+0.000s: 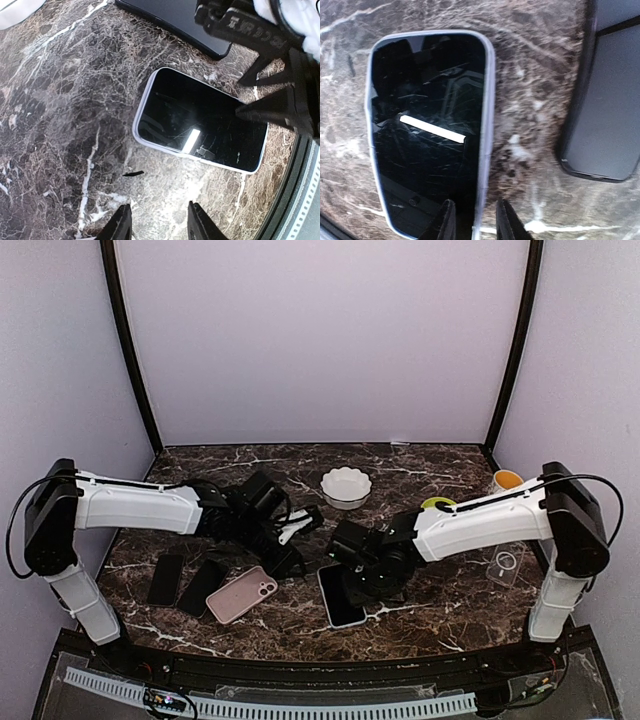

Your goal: Put the phone into the phone case

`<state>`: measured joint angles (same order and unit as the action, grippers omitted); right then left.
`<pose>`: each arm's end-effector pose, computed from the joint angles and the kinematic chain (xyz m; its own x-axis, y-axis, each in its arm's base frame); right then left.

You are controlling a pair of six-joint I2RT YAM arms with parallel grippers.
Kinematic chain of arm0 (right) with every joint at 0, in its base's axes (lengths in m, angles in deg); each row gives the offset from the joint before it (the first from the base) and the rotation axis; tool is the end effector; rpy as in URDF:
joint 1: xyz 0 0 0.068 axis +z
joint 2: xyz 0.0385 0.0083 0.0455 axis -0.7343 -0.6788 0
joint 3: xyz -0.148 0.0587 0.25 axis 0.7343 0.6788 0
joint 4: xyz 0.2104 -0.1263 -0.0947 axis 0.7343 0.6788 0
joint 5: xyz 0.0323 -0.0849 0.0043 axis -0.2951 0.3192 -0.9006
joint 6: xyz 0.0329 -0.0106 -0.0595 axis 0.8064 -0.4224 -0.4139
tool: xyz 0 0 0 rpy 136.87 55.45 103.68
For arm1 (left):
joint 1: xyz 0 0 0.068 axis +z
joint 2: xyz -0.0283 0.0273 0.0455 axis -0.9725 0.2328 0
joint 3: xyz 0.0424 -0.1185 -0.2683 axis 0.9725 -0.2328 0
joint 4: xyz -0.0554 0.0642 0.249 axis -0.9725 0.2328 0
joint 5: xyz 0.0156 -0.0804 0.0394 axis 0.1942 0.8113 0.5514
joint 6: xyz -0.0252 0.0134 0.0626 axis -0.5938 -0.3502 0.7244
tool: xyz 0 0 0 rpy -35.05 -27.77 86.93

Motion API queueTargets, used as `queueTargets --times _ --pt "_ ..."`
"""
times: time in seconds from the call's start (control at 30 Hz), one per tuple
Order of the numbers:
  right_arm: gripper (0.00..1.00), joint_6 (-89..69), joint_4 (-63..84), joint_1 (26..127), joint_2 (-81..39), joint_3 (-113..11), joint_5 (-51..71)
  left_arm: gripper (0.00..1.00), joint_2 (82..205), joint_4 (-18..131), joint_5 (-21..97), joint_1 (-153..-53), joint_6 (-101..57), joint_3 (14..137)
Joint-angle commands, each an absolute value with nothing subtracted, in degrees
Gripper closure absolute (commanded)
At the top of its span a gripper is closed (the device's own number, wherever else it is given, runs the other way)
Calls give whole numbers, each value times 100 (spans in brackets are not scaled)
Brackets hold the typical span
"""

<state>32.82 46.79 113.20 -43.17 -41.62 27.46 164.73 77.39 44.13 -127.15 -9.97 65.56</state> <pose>0.1531 0.3200 0.1691 -0.9255 -0.2306 -0.3005 -0.2722 0.9566 0.1041 0.2214 -0.2913 0.2092 -0.4982 0.6234 -0.6026 0.8488 0.4926 -0.1922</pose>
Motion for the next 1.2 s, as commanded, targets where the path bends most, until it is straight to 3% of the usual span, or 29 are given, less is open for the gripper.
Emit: queueTargets --times 0.0,0.03,0.07,0.53,1.0,1.07,1.13,1.17 --pt "35 3297 5779 11424 -4308 -4827 3277 60 16151 7826 4372 -12666 -1003 6475" --pt "11 3339 5839 11486 -4312 -4942 3285 60 16103 7799 4365 -12662 -1001 6465" --pt "3 3401 5863 11549 -4344 -5033 3252 60 16080 7786 4354 -12663 -1003 6443" --pt "2 3818 5776 11976 -5670 -5317 2919 52 16022 7734 4374 -12551 -1042 6407" --pt "44 3665 4939 12026 -5081 -4921 3473 49 16020 7398 4606 -12521 -1255 6271" --pt "49 3604 4596 12036 -4652 -4759 3703 46 15949 7189 4667 -12516 -1405 6174" --pt "54 3515 4257 12057 -4216 -4563 4069 36 15755 6809 4715 -12514 -1675 5994" --pt "56 3454 4061 12065 -4003 -4445 4258 25 15555 6610 4787 -12510 -1950 5908"
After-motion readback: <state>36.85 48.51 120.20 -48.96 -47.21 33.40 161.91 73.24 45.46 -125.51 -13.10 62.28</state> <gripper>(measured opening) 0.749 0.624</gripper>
